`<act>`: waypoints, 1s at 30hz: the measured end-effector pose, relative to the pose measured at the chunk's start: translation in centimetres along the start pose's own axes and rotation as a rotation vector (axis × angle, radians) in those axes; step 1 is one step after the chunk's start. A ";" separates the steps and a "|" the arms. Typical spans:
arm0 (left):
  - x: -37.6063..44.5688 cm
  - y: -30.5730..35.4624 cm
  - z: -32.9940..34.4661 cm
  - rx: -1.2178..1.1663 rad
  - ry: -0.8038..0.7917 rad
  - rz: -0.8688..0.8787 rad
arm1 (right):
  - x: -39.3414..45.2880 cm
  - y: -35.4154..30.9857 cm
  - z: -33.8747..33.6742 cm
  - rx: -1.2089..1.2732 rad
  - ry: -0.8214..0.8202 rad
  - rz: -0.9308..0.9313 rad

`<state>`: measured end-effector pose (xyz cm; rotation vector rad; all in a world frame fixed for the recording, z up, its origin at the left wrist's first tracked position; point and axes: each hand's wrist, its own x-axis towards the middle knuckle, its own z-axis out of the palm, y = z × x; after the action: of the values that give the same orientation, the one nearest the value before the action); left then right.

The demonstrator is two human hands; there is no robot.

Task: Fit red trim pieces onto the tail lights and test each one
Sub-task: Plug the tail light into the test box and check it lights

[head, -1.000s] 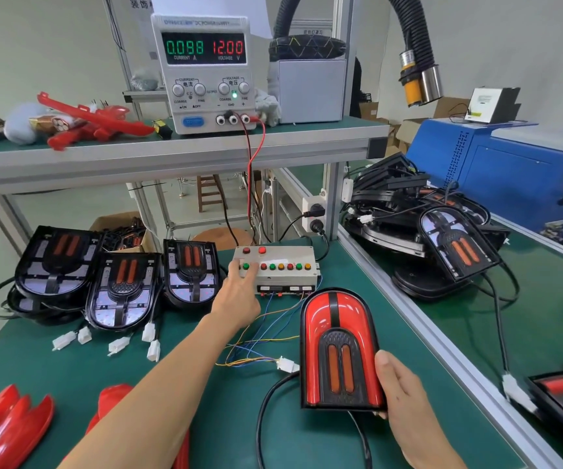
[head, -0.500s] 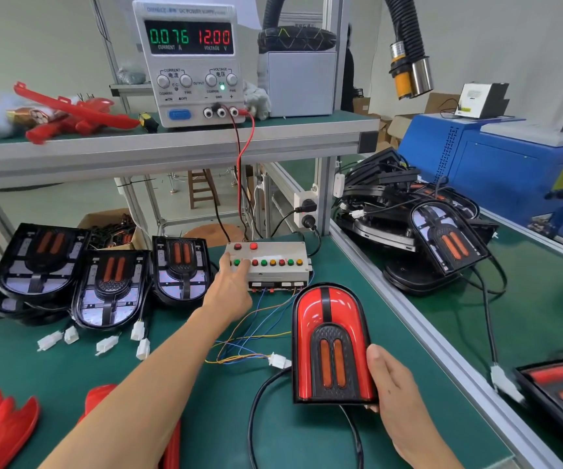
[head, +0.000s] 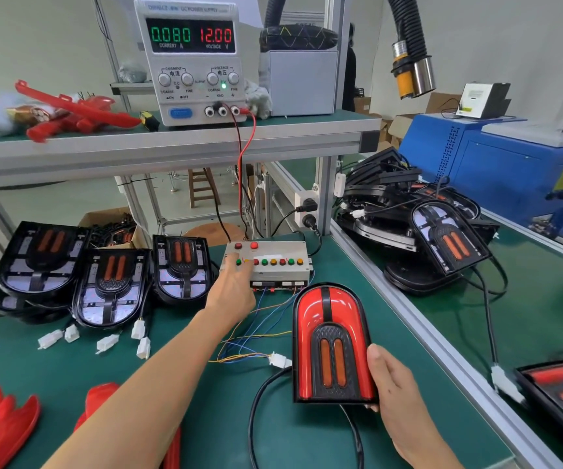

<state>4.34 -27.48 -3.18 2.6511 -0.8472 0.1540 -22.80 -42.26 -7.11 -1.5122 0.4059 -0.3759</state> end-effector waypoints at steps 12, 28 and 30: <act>1.9 4.8 1.1 0.143 -0.108 0.100 | -0.2 -0.3 -0.1 -0.031 0.006 0.020; 3.2 5.1 1.9 0.003 -0.200 0.029 | -0.2 -0.5 0.0 -0.053 0.010 0.026; 3.0 4.9 2.0 0.009 -0.183 0.044 | -0.2 -0.5 0.0 -0.064 0.005 0.019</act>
<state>3.90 -33.56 -2.95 2.6861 -0.9647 -0.0760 -23.02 -42.21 -6.58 -1.5684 0.4399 -0.3547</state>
